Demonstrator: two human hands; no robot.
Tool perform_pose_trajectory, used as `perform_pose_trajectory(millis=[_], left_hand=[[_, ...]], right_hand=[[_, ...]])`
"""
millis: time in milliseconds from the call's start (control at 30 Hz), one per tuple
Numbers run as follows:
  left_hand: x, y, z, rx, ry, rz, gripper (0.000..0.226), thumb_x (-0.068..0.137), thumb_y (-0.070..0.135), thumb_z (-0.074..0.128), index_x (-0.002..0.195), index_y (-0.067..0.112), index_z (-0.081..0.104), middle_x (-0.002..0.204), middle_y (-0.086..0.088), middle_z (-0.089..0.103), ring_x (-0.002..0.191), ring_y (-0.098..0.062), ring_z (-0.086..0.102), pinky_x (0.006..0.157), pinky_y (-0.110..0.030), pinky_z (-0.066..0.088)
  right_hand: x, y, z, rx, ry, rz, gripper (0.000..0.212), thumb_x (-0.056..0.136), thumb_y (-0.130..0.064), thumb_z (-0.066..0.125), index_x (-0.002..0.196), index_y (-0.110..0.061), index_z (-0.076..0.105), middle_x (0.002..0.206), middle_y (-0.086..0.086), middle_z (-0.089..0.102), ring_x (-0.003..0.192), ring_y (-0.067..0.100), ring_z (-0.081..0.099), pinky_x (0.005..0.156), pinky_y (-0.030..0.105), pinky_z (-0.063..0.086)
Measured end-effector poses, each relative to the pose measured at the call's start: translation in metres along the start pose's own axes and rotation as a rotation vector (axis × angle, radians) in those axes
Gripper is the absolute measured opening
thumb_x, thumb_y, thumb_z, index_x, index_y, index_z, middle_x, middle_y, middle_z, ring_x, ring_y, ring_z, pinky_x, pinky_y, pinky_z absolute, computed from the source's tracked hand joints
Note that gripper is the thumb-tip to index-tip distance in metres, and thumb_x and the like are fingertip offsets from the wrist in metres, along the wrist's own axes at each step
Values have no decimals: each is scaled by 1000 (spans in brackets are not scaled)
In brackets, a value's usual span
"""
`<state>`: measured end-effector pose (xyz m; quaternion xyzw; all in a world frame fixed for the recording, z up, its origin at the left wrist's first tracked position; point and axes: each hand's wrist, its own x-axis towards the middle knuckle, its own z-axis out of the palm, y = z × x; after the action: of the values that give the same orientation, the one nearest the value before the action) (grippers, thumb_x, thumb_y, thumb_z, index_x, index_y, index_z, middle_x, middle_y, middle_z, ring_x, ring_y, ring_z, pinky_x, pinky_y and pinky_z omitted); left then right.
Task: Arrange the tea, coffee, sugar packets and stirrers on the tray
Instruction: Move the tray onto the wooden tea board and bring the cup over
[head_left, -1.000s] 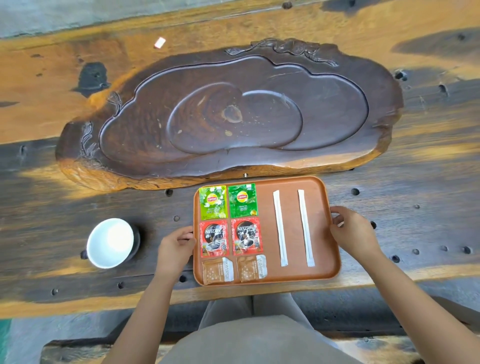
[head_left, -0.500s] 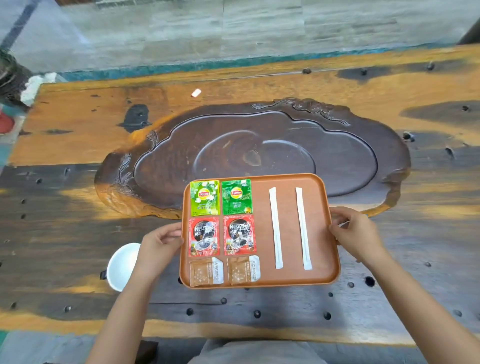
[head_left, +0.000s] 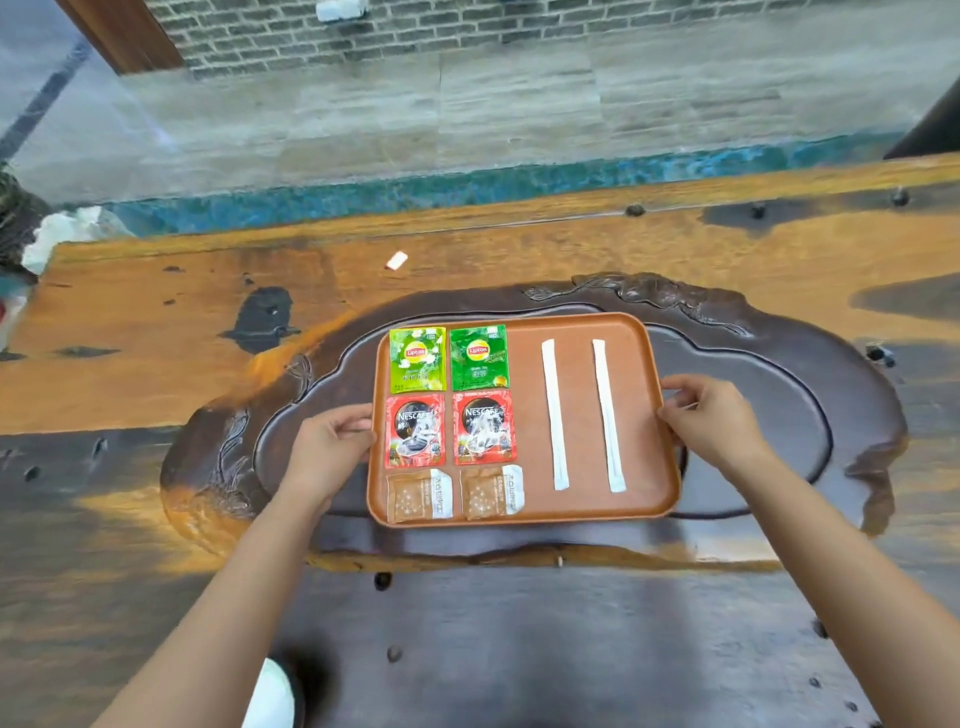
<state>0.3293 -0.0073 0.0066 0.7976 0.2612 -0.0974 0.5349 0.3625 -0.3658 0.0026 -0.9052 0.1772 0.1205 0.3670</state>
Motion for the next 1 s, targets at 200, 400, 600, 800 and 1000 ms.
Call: perform_pose_trajectory(millis=[200,400,600,800,1000], left_hand=[[48,-9,9,61,-4,18,31,86,-7,52,110,7,66,94,-14,67,93,-31,65,82,-41,54],[63,-19,22,81,-16,23,36,83,-7,52,92,23,69,82,-7,68,89,-32,67,84,-46,54],[62,-25,26,107,38,10,37,79,1,52,93,30,73,84,-2,74,84,-20,69,85,-45,54],[51,-27,32,125,54,9,35,84,5,51,99,29,72,82,4,74,83,-14,69,80,-42,57],[46,-27,36,134,74,31,33,86,7,50,105,23,71,89,1,72,87,-16,67,85,-42,55]], right_hand=[[32,1,24,-12,68,16,27,81,-5,52,101,-14,69,70,3,59,87,34,65,86,39,50],[39,5,34,-63,114,13,28,83,-4,50,104,-10,67,78,6,61,96,32,61,76,25,39],[38,7,35,-97,121,0,31,82,-4,49,105,-13,68,85,10,69,97,30,61,75,24,38],[34,11,31,-103,118,17,30,82,-5,50,104,-14,69,80,6,64,97,31,62,78,26,40],[27,14,30,-121,135,1,29,84,-6,51,105,-14,70,80,8,65,97,32,61,83,29,43]])
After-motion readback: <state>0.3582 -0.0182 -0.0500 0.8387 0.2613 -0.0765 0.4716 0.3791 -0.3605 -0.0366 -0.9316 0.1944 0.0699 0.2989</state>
